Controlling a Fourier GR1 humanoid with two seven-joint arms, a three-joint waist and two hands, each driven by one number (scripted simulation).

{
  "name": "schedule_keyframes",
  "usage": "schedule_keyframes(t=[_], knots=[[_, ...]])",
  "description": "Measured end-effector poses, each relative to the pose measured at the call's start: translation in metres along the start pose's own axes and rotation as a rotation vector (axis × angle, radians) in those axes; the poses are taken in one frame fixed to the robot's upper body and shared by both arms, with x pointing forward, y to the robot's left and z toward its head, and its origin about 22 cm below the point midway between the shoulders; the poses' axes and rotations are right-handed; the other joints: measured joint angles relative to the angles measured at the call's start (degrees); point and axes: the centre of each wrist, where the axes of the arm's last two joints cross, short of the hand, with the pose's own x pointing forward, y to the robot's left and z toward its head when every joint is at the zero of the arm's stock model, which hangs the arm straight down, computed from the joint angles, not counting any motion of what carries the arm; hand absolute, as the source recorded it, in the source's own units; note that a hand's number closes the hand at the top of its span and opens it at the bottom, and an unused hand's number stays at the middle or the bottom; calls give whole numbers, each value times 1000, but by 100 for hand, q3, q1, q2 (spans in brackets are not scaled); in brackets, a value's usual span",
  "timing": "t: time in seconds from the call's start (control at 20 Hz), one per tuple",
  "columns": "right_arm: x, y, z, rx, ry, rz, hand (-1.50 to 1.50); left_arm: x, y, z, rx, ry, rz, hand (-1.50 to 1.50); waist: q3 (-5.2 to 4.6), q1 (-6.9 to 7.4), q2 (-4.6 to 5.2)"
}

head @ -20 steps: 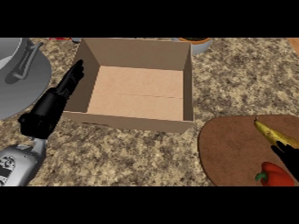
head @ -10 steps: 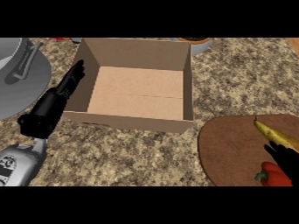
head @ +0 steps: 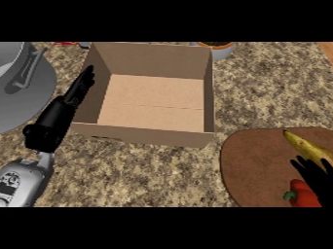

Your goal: Pick the bell pepper from the cutting board and place it in the cardboard box

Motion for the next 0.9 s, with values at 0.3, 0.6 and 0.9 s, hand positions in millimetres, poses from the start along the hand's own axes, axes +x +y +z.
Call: schedule_keyframes(t=[0.3, 0.6, 0.9], knots=[[-3, 9, -8, -8, 17, 31, 150, 1, -3, 2, 2, 6, 1, 0, -18, 11, -14], [-5, 12, -20, -26, -5, 64, 150, 1, -3, 2, -14, -10, 18, 0, -85, 17, -46], [16, 14, -29, -90, -51, 104, 150, 1, -4, 4, -14, -18, 15, 0, -100, 24, -58]])
